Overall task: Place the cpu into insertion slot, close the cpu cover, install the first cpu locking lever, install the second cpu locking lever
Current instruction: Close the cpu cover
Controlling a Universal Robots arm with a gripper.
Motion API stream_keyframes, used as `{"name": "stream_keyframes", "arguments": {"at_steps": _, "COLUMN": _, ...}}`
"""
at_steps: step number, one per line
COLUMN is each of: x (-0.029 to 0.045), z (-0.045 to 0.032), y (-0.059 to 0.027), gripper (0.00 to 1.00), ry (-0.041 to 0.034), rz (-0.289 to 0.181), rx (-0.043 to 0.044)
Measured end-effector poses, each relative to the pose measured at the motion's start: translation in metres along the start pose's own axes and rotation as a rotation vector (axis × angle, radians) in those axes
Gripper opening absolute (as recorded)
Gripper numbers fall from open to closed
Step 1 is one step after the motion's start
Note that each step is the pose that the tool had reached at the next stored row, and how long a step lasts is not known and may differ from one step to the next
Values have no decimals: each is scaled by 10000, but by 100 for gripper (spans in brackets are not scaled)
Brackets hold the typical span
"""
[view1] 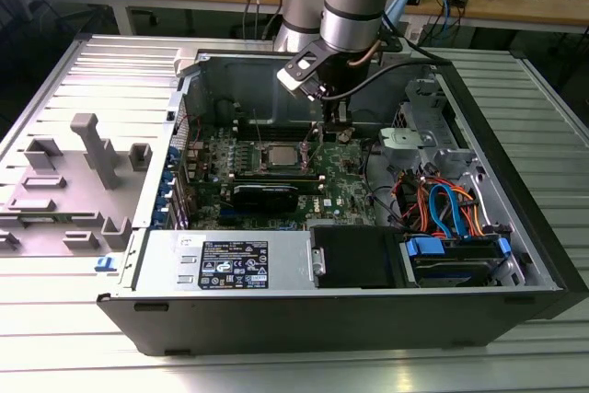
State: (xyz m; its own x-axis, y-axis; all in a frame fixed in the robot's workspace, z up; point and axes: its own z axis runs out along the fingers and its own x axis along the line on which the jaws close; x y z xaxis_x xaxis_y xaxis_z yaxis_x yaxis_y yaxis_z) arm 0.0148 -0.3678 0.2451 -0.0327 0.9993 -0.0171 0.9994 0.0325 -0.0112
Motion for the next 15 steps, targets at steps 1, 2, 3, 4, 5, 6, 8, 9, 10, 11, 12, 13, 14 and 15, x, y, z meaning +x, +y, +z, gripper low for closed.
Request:
{"name": "stream_keyframes", "arguments": {"at_steps": 1, "x": 0, "z": 0, "y": 0, "gripper": 11, "ry": 0, "rz": 0, "rx": 0}}
{"name": "stream_keyframes", "arguments": {"at_steps": 2, "x": 0, "z": 0, "y": 0, "gripper": 11, "ry": -1, "rz": 0, "rx": 0}}
{"name": "stream_keyframes", "arguments": {"at_steps": 3, "x": 0, "z": 0, "y": -1, "gripper": 11, "ry": 0, "rz": 0, "rx": 0}}
{"name": "stream_keyframes", "arguments": {"at_steps": 4, "x": 0, "z": 0, "y": -1, "gripper": 11, "ry": -1, "rz": 0, "rx": 0}}
{"name": "stream_keyframes", "arguments": {"at_steps": 5, "x": 0, "z": 0, "y": -1, "gripper": 11, "ry": 0, "rz": 0, "rx": 0}}
{"name": "stream_keyframes", "arguments": {"at_steps": 6, "x": 0, "z": 0, "y": -4, "gripper": 11, "ry": -1, "rz": 1, "rx": -1}}
{"name": "stream_keyframes", "arguments": {"at_steps": 8, "x": 0, "z": 0, "y": -8, "gripper": 11, "ry": 0, "rz": 0, "rx": 0}}
{"name": "stream_keyframes", "arguments": {"at_steps": 9, "x": 1, "z": 0, "y": -14, "gripper": 11, "ry": 0, "rz": 0, "rx": 0}}
{"name": "stream_keyframes", "arguments": {"at_steps": 10, "x": 1, "z": 0, "y": -31, "gripper": 11, "ry": 0, "rz": 0, "rx": 0}}
{"name": "stream_keyframes", "arguments": {"at_steps": 11, "x": 1, "z": 1, "y": -43, "gripper": 11, "ry": 0, "rz": -1, "rx": 0}}
{"name": "stream_keyframes", "arguments": {"at_steps": 12, "x": 2, "z": 0, "y": -56, "gripper": 11, "ry": -1, "rz": 0, "rx": 0}}
{"name": "stream_keyframes", "arguments": {"at_steps": 13, "x": 2, "z": 1, "y": -69, "gripper": 11, "ry": 0, "rz": 0, "rx": 0}}
{"name": "stream_keyframes", "arguments": {"at_steps": 14, "x": 2, "z": 1, "y": -79, "gripper": 11, "ry": 0, "rz": 0, "rx": 0}}
{"name": "stream_keyframes", "arguments": {"at_steps": 15, "x": 3, "z": 1, "y": -102, "gripper": 11, "ry": 0, "rz": 1, "rx": 0}}
